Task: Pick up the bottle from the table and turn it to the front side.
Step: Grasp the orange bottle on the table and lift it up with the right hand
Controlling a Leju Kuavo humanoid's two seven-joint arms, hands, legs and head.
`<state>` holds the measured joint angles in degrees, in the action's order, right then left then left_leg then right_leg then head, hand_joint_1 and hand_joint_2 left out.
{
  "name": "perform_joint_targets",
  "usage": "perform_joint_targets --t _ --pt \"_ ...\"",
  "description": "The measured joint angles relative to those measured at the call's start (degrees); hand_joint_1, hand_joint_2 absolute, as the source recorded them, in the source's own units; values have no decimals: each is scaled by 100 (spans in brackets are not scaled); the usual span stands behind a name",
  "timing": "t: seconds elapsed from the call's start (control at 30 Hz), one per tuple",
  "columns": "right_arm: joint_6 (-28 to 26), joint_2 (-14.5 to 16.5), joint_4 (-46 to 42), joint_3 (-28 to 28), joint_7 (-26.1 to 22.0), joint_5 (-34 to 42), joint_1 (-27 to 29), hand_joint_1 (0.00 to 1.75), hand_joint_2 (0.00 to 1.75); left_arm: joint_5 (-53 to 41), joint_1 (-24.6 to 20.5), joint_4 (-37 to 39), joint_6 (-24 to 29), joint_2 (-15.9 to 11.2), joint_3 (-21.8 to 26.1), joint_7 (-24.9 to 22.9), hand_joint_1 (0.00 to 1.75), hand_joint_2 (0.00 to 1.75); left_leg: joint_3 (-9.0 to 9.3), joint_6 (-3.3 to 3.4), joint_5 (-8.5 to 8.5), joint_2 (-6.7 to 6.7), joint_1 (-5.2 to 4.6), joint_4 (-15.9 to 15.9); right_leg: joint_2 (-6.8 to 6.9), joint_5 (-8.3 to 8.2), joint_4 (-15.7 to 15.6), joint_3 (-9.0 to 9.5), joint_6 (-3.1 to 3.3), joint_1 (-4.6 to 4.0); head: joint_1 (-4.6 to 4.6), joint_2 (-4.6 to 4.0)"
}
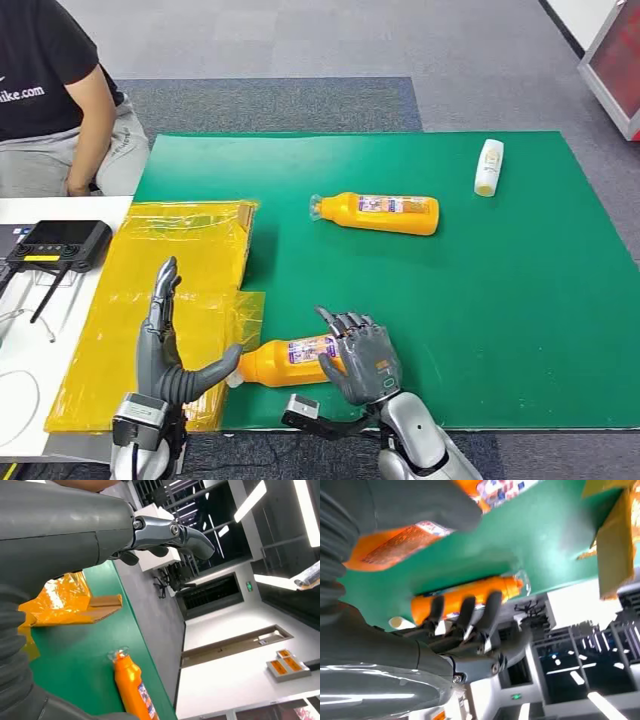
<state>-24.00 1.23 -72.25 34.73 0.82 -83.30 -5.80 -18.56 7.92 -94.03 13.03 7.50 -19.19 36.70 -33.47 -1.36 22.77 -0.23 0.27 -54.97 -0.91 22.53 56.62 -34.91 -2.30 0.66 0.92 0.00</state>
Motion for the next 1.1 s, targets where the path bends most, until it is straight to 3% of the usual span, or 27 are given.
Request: perform_joint_targets --t 0.5,0.9,1.1 --pt "711 -507 132 434 -161 -104 -133 0 175 62 -24 0 -164 -2 4 30 0 175 -1 2 2 0 -1 0 0 0 0 0 -1 1 1 0" --pt "1555 -1008 378 826 -299 324 -638 0 175 180 -29 2 -151 -9 11 155 0 175 1 3 3 1 -2 -1 0 0 -1 3 -4 1 1 0" --pt "1705 -1075 482 895 -310 649 -811 0 175 184 -27 2 -74 -9 15 216 0 175 9 3 2 1 -2 -1 0 0 -1 10 -4 1 0 0"
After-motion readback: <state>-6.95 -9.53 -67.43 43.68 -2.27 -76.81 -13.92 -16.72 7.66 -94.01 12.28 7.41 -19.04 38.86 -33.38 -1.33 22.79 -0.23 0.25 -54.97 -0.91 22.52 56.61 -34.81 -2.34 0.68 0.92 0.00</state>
